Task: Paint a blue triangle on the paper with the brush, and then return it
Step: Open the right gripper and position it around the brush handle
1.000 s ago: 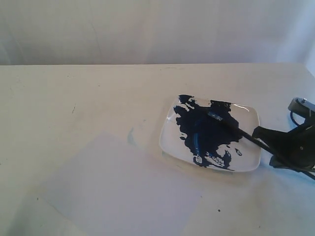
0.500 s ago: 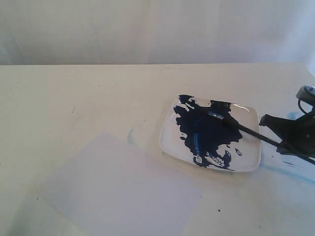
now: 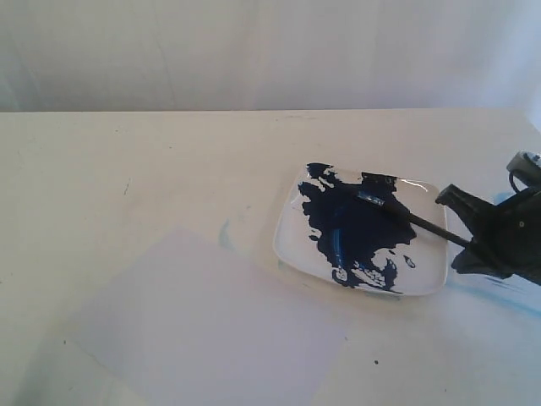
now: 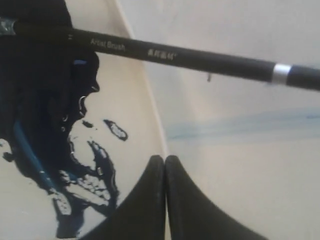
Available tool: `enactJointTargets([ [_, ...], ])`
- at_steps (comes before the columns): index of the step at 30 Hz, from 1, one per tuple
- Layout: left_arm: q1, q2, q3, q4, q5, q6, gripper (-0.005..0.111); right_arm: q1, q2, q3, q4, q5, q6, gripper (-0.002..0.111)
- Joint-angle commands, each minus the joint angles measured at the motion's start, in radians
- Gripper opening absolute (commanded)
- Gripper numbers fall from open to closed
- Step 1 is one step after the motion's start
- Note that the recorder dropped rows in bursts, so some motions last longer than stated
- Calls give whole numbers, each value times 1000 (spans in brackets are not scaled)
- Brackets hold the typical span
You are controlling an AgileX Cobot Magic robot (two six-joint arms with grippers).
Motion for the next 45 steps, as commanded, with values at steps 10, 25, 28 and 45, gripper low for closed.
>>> enactJointTargets([
  [10,3,-4,4,-4,-2,-3,0,-9,-9,-1,-7,-22,352,0],
  [25,3,-4,4,-4,-2,-3,0,-69,-9,-1,-108,-14,470,18],
  [28,3,-4,4,-4,-2,-3,0,-69,-9,-1,-108,-40,470,37],
  [45,3,-4,4,-4,-2,-3,0,-69,18,-1,-126,-134,604,57],
])
